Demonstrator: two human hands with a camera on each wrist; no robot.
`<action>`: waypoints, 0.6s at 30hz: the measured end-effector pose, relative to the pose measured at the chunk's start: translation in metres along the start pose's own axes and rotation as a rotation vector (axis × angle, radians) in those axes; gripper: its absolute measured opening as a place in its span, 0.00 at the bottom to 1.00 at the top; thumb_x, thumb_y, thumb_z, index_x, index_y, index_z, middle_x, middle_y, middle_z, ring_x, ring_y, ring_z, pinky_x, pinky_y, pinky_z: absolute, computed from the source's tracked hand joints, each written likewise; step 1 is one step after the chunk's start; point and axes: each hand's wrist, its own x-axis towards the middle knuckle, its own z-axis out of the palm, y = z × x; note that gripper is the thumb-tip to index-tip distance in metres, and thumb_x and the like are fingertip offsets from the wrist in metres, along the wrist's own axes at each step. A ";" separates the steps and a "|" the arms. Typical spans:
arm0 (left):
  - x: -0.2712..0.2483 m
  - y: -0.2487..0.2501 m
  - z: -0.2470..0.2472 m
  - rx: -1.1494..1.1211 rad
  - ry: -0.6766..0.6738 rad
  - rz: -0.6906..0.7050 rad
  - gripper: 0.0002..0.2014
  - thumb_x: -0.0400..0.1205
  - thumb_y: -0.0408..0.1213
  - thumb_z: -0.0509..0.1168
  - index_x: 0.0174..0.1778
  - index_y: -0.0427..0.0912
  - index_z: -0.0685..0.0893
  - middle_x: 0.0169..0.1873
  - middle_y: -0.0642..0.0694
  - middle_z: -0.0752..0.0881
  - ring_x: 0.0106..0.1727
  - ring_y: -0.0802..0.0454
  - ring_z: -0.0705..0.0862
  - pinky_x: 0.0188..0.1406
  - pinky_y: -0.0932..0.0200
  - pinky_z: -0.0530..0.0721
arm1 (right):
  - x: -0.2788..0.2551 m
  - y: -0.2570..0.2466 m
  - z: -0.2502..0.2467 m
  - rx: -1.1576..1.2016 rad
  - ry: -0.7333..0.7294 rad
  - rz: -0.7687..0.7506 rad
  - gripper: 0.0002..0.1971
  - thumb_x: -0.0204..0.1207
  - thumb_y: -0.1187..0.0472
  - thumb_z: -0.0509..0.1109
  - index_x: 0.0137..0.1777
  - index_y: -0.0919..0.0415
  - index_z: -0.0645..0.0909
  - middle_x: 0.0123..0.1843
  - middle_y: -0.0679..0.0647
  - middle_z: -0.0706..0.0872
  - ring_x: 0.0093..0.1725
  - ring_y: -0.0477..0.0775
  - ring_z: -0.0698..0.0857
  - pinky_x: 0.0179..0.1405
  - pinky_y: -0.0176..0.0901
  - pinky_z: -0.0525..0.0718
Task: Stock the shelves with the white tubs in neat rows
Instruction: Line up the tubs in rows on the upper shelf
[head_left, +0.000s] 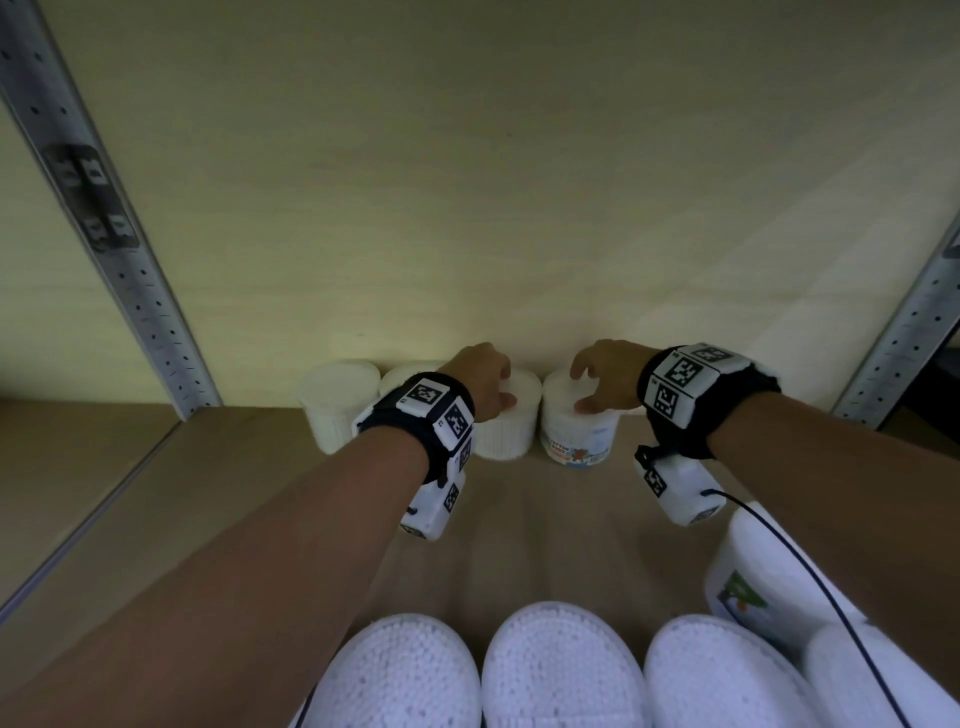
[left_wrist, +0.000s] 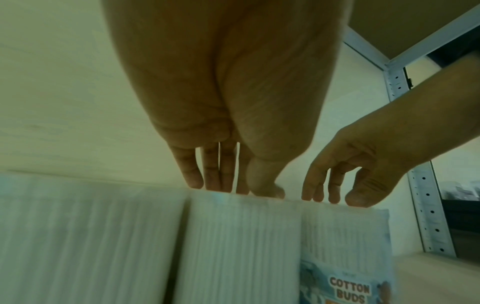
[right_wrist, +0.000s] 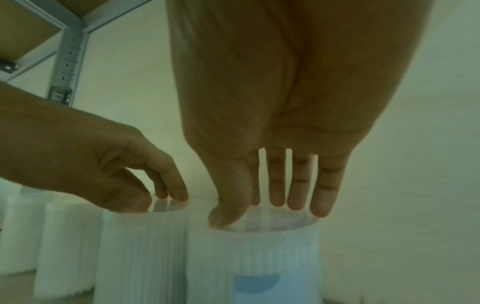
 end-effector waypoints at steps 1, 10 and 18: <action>0.000 0.000 0.000 -0.002 0.002 0.000 0.24 0.83 0.44 0.65 0.73 0.37 0.74 0.71 0.38 0.73 0.72 0.41 0.74 0.70 0.52 0.73 | 0.000 0.000 0.000 -0.008 -0.002 -0.010 0.28 0.79 0.51 0.69 0.78 0.59 0.70 0.76 0.57 0.72 0.72 0.59 0.76 0.70 0.46 0.74; 0.001 -0.001 0.002 -0.008 0.007 -0.003 0.24 0.82 0.45 0.65 0.73 0.38 0.75 0.71 0.39 0.73 0.71 0.41 0.74 0.69 0.52 0.73 | -0.002 0.002 0.001 -0.041 0.015 -0.050 0.26 0.79 0.57 0.70 0.77 0.56 0.71 0.76 0.56 0.73 0.73 0.59 0.75 0.71 0.47 0.74; 0.001 -0.001 0.002 -0.004 0.000 -0.002 0.24 0.83 0.45 0.64 0.73 0.38 0.74 0.71 0.39 0.72 0.72 0.42 0.73 0.69 0.53 0.72 | -0.001 0.002 -0.001 -0.043 0.008 -0.060 0.27 0.79 0.59 0.70 0.77 0.57 0.71 0.76 0.57 0.73 0.73 0.58 0.75 0.71 0.46 0.74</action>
